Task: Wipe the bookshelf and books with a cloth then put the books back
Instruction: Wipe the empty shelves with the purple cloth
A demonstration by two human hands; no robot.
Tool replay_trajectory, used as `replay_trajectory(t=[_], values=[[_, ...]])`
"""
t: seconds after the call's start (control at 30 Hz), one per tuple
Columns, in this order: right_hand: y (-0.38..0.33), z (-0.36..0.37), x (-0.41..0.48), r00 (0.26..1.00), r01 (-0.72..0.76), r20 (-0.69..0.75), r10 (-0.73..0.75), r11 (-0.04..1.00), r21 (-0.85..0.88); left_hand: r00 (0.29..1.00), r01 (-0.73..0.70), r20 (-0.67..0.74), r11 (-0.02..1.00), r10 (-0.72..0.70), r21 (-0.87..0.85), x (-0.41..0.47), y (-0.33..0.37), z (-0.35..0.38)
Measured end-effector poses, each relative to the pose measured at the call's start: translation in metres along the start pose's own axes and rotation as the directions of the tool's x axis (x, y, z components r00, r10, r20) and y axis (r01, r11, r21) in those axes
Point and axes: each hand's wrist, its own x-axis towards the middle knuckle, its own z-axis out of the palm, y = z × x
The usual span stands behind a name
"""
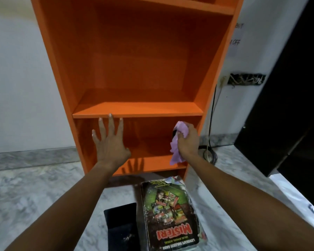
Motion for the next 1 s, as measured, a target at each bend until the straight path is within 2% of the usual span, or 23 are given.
replay_trajectory(t=[0.07,0.13,0.17,0.23,0.37,0.47,0.5,0.53,0.63,0.77,0.83,0.9,1.0], values=[[0.016,0.011,-0.019,0.993,-0.021,0.113,0.022,1.000,-0.006,0.998,-0.065,0.027,0.998,0.064,0.027,-0.004,-0.001,0.018],[0.030,0.021,-0.019,0.963,-0.151,0.212,0.167,0.984,-0.092,0.988,-0.103,0.123,0.994,0.096,0.048,-0.004,-0.002,0.037],[0.036,0.024,-0.014,0.941,-0.215,0.235,0.245,0.966,-0.146,0.978,-0.115,0.181,0.992,0.103,0.056,-0.003,-0.004,0.046],[0.054,0.031,-0.002,0.928,-0.248,0.225,0.298,0.942,-0.225,0.951,-0.143,0.285,0.988,0.119,0.065,0.000,-0.007,0.066],[0.112,0.056,0.024,0.921,-0.136,0.267,0.285,0.874,-0.467,0.880,-0.105,0.473,0.990,0.047,0.096,0.014,-0.023,0.104],[0.156,0.080,0.024,0.827,0.048,0.441,0.350,0.736,-0.675,0.840,0.017,0.540,0.998,-0.050,0.065,0.031,-0.040,0.127],[0.168,0.088,0.020,0.793,0.142,0.493,0.358,0.679,-0.721,0.831,0.064,0.551,0.997,-0.078,0.045,0.035,-0.047,0.136],[0.181,0.099,0.016,0.790,0.169,0.500,0.354,0.659,-0.733,0.820,0.109,0.563,0.994,-0.105,0.026,0.040,-0.056,0.150],[0.206,0.123,0.020,0.856,0.220,0.447,0.260,0.598,-0.771,0.811,0.159,0.566,0.987,-0.147,0.028,0.044,-0.075,0.184],[0.217,0.149,0.056,0.937,0.166,0.329,0.120,0.674,-0.720,0.846,0.119,0.509,0.986,-0.160,0.113,0.042,-0.083,0.198],[0.217,0.164,0.077,0.934,0.172,0.342,0.108,0.701,-0.692,0.864,0.103,0.482,0.989,-0.143,0.109,0.043,-0.091,0.196],[0.220,0.178,0.094,0.913,0.134,0.366,0.178,0.717,-0.684,0.875,0.129,0.466,0.991,-0.135,0.044,0.041,-0.099,0.194],[0.224,0.191,0.103,0.866,0.206,0.452,0.213,0.673,-0.710,0.870,0.093,0.481,0.994,-0.111,0.061,0.034,-0.106,0.192]])
